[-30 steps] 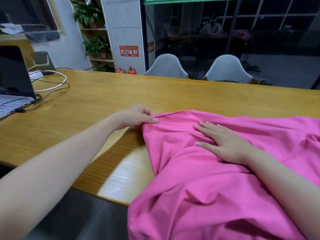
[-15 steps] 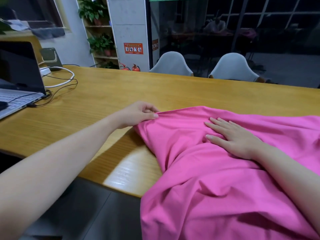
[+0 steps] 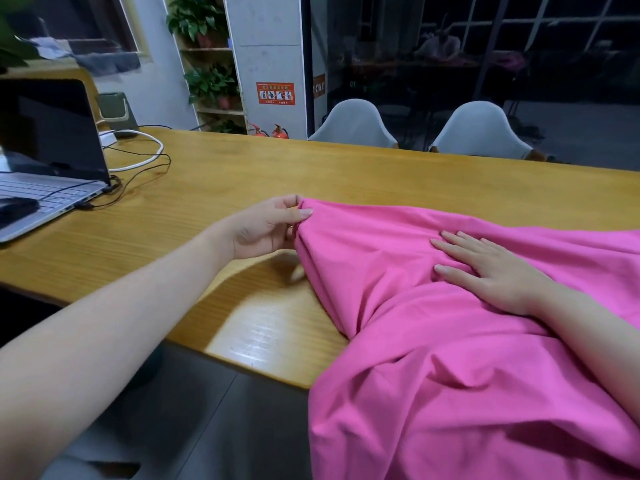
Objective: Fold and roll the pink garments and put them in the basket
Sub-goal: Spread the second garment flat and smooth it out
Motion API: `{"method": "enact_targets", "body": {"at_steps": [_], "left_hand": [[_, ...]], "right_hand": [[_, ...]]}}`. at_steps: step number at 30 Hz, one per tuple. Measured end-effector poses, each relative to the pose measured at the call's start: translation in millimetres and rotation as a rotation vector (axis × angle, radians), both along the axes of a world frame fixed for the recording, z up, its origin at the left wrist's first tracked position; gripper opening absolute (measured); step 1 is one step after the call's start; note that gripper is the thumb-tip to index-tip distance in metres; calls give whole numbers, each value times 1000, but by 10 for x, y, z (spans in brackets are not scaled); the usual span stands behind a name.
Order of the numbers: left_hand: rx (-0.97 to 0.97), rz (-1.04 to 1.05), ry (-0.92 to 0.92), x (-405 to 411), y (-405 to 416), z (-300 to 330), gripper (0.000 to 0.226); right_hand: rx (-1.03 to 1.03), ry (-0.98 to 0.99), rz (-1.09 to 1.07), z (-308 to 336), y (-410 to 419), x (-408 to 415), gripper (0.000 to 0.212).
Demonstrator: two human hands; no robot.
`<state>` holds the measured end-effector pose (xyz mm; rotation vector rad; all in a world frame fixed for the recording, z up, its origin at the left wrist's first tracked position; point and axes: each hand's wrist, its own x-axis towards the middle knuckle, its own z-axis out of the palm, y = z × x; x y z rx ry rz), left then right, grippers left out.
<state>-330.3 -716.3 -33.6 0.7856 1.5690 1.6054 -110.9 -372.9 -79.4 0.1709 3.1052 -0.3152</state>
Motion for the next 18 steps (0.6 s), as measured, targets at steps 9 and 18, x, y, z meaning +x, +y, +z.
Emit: {"method": "enact_targets", "body": {"at_steps": [9,18], "left_hand": [[-503,294,934,-367,141,22,24],[-623,120,651,-372,-220,41,30]], "right_hand": [[3,14,-2,-11,172,-49,98],[-11,52,-28,38,242,-72,100]]}}
